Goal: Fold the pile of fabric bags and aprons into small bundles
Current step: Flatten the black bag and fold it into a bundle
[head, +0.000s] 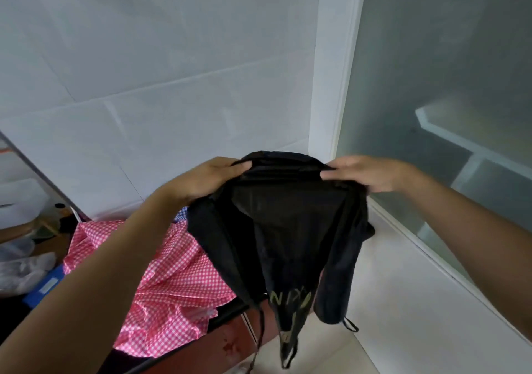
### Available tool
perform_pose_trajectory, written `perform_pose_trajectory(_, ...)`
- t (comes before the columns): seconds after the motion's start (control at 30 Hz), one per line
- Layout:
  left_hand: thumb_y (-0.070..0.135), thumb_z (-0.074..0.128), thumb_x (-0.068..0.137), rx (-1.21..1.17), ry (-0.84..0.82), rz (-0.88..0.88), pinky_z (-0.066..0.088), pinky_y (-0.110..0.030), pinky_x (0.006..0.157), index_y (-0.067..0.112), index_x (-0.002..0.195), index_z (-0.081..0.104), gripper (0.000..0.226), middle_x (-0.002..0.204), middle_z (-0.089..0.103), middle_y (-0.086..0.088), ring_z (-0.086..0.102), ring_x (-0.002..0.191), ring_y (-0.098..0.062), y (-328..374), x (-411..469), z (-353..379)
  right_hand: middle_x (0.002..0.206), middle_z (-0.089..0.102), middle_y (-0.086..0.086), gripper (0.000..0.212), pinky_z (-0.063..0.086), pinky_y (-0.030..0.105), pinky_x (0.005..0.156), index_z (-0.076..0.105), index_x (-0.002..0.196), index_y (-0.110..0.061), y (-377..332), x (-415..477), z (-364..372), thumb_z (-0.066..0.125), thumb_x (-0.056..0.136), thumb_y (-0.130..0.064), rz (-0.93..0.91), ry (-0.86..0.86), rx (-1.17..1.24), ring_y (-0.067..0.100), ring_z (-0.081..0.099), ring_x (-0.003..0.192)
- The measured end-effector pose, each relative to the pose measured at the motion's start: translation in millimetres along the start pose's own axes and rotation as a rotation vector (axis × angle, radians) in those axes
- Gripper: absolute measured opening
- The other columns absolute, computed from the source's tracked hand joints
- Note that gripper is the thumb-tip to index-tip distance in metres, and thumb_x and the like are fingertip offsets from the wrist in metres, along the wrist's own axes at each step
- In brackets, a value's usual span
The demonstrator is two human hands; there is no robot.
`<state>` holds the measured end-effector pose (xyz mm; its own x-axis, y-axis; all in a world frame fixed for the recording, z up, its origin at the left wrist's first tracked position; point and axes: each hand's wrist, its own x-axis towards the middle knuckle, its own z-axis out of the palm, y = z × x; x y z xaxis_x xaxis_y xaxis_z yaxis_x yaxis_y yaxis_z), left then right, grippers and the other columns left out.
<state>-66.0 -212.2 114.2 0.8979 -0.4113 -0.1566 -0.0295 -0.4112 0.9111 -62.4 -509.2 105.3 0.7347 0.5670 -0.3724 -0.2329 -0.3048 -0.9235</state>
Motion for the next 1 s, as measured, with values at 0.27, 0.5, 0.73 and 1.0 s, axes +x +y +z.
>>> perform_pose_trajectory(0.27,0.024,0.074,0.082,0.76,-0.373,-0.207,0.039,-0.002,0.06,0.027,0.081,0.06,0.014,0.078,0.063,0.019,0.057,0.065,0.011,-22.4,3.4,-23.0,0.096,0.067,0.002,0.022,0.049,0.027,0.078,0.069,0.098,-0.007,2.9,37.0,4.6,0.075,0.079,-0.017,0.333,-0.044,-1.144,0.019,0.062,0.088)
perform_pose_trajectory(0.5,0.018,0.051,0.097,-0.114,0.119,-0.222,0.056,-0.029,0.077,0.008,0.096,0.067,0.019,0.094,0.071,-0.01,0.068,0.076,-0.017,-45.8,-0.3,-53.7,0.104,0.071,0.007,0.023,0.057,0.025,0.074,0.063,0.111,-0.009,-17.8,43.5,-9.1,0.059,0.089,-0.013,0.147,0.123,-0.084,0.017,0.07,0.087)
perform_pose_trajectory(0.73,0.021,0.074,0.078,0.267,-0.127,-0.249,0.055,-0.021,0.068,0.011,0.096,0.069,0.021,0.088,0.075,0.001,0.071,0.079,-0.012,-22.3,-20.6,-68.6,0.099,0.072,0.014,0.039,0.058,0.034,0.074,0.065,0.098,-0.005,-45.7,37.5,-20.7,0.081,0.064,-0.016,0.242,-0.006,-0.558,0.026,0.07,0.087)
perform_pose_trajectory(1.0,0.017,0.079,0.069,0.919,-0.042,-0.311,0.043,-0.019,0.057,0.022,0.07,0.054,0.025,0.07,0.06,0.007,0.058,0.064,-0.009,-34.9,0.6,-78.0,0.072,0.063,0.006,0.001,0.044,0.02,0.054,0.06,0.077,-0.011,-54.5,80.2,13.1,0.06,0.077,-0.012,-0.032,0.291,-0.099,0.019,0.058,0.064)
